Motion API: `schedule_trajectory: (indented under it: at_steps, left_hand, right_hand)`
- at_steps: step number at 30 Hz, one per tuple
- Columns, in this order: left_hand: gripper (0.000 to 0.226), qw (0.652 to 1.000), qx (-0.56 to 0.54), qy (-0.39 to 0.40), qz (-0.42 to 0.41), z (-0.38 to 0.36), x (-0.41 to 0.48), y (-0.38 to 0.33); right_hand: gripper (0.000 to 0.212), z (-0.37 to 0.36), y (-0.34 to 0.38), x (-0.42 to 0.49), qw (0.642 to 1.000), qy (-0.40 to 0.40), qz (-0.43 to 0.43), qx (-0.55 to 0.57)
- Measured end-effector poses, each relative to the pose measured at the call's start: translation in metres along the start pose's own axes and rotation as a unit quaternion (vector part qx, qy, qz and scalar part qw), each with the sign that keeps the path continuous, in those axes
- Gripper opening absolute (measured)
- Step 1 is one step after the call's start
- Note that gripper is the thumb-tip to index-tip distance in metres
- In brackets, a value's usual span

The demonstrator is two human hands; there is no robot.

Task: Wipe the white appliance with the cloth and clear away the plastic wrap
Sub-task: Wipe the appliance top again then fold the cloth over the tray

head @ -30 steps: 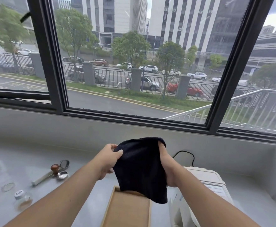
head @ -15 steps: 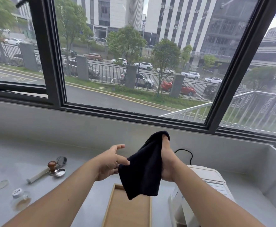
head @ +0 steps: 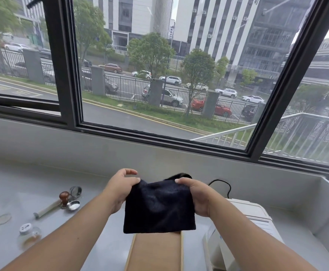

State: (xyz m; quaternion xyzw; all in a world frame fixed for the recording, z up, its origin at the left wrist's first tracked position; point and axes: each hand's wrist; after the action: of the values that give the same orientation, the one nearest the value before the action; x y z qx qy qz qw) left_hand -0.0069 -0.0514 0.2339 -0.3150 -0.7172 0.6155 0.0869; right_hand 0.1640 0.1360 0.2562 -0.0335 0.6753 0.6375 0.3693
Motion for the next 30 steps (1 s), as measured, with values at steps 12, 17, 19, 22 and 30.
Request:
schedule_trajectory:
  at_steps: [12, 17, 19, 22, 30]
  left_hand:
    - [0.030, 0.997, 0.064, 0.004, -0.040, 0.010, 0.006, -0.010]
    - [0.024, 0.994, 0.087, -0.008, -0.064, 0.012, 0.011, -0.013]
    - [0.021, 0.994, 0.087, -0.016, -0.066, 0.011, 0.014, -0.011]
    - [0.021, 0.996, 0.079, -0.004, -0.050, 0.008, 0.019, -0.007]
    - [0.044, 0.981, 0.179, 0.058, -0.041, -0.011, 0.037, -0.010]
  right_hand:
    - [0.072, 0.019, -0.015, 0.017, 0.985, -0.153, 0.073, -0.014]
    - [0.048, 0.036, -0.015, 0.011, 0.985, -0.154, 0.073, -0.011]
    - [0.039, 0.043, -0.015, 0.010, 0.987, -0.142, 0.079, 0.005]
    - [0.033, 0.053, -0.014, 0.014, 0.987, -0.122, 0.099, 0.025]
    - [0.028, 0.093, -0.015, 0.030, 0.981, -0.144, 0.121, -0.039]
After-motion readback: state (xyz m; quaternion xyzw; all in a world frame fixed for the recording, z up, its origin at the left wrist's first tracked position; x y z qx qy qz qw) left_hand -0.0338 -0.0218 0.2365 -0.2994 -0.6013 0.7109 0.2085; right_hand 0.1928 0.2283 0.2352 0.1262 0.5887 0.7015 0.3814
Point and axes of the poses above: each hand's wrist, its own x-axis towards the middle knuckle, its own z-axis out of the back of the hand, y = z × x, and after that the axes turned 12 degrees about -x, right-handed
